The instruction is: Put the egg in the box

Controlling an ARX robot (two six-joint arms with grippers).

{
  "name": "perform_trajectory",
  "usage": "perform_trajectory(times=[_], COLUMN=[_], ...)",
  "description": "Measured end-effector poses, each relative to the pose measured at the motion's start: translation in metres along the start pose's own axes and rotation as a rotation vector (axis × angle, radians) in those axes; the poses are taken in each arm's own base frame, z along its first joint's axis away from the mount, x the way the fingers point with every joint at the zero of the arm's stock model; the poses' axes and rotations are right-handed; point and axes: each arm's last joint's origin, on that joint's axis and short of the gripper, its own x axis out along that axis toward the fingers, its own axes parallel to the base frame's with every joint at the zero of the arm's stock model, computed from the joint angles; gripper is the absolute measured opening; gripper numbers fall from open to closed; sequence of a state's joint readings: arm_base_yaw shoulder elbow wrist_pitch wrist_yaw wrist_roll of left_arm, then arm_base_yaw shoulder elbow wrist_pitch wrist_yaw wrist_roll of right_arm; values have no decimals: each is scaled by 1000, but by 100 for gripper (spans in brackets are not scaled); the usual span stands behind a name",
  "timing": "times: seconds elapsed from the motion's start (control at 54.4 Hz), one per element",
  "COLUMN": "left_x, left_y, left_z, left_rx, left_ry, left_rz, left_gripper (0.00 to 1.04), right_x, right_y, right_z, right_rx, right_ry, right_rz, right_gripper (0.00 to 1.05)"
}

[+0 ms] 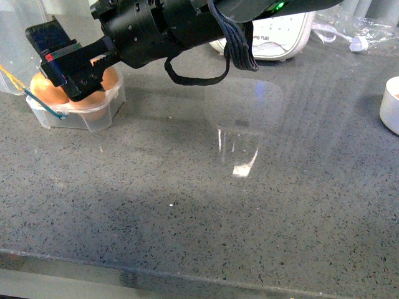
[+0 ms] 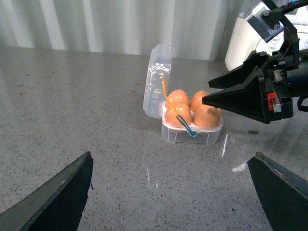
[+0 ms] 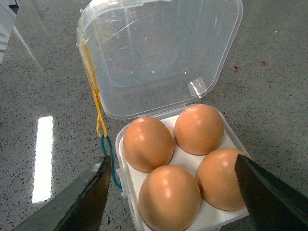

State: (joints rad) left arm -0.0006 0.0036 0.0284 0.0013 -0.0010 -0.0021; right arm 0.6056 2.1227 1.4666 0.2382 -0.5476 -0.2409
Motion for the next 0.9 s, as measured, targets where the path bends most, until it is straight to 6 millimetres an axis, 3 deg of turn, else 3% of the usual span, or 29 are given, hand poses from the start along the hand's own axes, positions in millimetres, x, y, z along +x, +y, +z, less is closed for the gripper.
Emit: perform_trajectory(times=[0.092,0.202,0.368,0.534,0.662,0.902], left_x=[0,0,0,0,0,0], left_y=[0,0,0,0,0,0], left_z=[0,0,0,0,0,0], left_rx=[0,0,0,0,0,0], left_ry=[0,0,0,0,0,0], left_rz=[0,0,0,0,0,0], left_gripper=[98,98,98,98,98,98], right_x=[-1,-11,-47,-92,-151,-240], right_y=[0,-3,-11,-27,-42,-26], right_z=[-5,-4,8,7,-8,-36], right_rx=[8,7,25,64,178,269], right_ry=[8,-18,-93,-135,-191,-249], right_rz=[-1,-23,-115,-274,-505,-814], right_gripper=[99,97,97,97,97,97])
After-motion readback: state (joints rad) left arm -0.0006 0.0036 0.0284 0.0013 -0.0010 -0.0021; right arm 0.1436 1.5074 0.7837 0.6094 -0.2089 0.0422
